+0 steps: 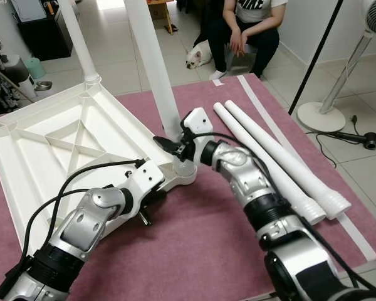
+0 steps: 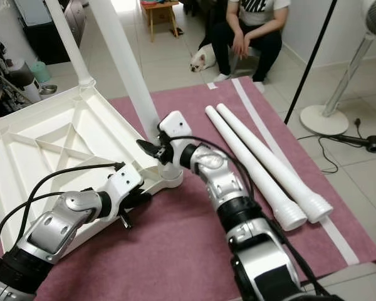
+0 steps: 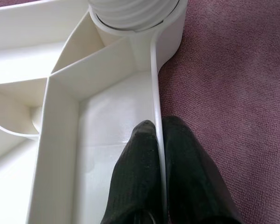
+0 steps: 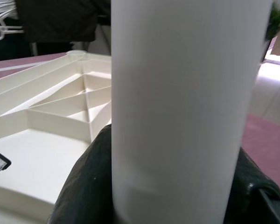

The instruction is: Building children table

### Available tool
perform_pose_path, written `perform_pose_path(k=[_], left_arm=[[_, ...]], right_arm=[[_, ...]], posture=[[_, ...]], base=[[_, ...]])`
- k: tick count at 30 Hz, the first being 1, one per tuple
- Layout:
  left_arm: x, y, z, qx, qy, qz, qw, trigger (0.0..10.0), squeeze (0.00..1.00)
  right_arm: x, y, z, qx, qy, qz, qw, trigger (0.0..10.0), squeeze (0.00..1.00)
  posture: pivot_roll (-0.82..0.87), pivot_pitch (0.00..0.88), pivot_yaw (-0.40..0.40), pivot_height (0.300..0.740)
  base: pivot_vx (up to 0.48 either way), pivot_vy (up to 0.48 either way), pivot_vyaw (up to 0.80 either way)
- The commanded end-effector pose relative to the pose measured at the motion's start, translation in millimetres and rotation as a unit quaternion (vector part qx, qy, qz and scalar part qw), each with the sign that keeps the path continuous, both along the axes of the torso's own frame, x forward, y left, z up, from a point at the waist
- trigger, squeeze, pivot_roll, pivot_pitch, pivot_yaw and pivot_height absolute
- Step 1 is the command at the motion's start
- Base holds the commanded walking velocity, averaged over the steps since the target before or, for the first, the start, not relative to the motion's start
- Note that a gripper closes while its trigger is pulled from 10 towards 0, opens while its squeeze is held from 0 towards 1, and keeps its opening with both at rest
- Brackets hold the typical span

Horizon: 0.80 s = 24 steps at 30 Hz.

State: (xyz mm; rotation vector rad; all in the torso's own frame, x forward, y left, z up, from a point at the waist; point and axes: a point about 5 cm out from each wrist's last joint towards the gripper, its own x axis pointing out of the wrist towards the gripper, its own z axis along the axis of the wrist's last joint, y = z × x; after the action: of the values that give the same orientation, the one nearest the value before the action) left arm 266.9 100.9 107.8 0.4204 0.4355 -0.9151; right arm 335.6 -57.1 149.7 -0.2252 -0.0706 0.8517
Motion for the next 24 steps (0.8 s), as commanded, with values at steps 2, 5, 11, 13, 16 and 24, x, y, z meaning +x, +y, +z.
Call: perform_pose_path(k=[2, 5, 11, 13, 16, 24], left_arm=[[8.7, 5.0, 18.0, 0.001, -0.057, 0.021, 0.998, 10.0, 0.0], [8.9, 4.9, 17.9, 0.001, -0.057, 0.022, 0.998, 10.0, 0.0], [9.3, 4.7, 17.7, 0.001, -0.057, 0.021, 0.998, 10.0, 0.0], [9.7, 4.9, 17.8, 0.001, -0.057, 0.021, 0.998, 10.0, 0.0], [9.8, 5.1, 17.7, 0.001, -0.057, 0.021, 0.998, 10.0, 0.0], [10.2, 5.8, 17.0, 0.004, -0.055, 0.018, 0.998, 10.0, 0.0]], right_arm=[[-16.9, -12.4, -52.5, -0.065, 0.07, -0.039, 0.995, 10.0, 0.0], [-21.5, -12.9, -54.4, -0.067, 0.059, -0.045, 0.995, 10.0, 0.0], [-29.7, -19.0, -57.0, -0.043, 0.04, -0.069, 0.996, 10.0, 0.0], [-33.5, -26.0, -57.7, -0.011, 0.044, -0.08, 0.996, 10.0, 0.0], [-34.5, -28.4, -57.5, -0.002, 0.043, -0.085, 0.995, 10.0, 0.0], [-34.7, -39.0, -61.5, 0.041, 0.051, -0.158, 0.985, 10.0, 0.0]], posture=[[0.04, 0.001, 0.1, 0.74], [0.03, 0.002, 0.101, 0.74], [0.03, 0.002, 0.101, 0.74], [0.03, 0.001, 0.107, 0.74], [0.03, 0.001, 0.107, 0.74], [0.03, 0.0, 0.115, 0.74]], base=[[0.0, 0.0, 0.0], [0.0, 0.0, 0.0], [0.0, 0.0, 0.0], [0.0, 0.0, 0.0], [0.0, 0.0, 0.0], [0.0, 0.0, 0.0]])
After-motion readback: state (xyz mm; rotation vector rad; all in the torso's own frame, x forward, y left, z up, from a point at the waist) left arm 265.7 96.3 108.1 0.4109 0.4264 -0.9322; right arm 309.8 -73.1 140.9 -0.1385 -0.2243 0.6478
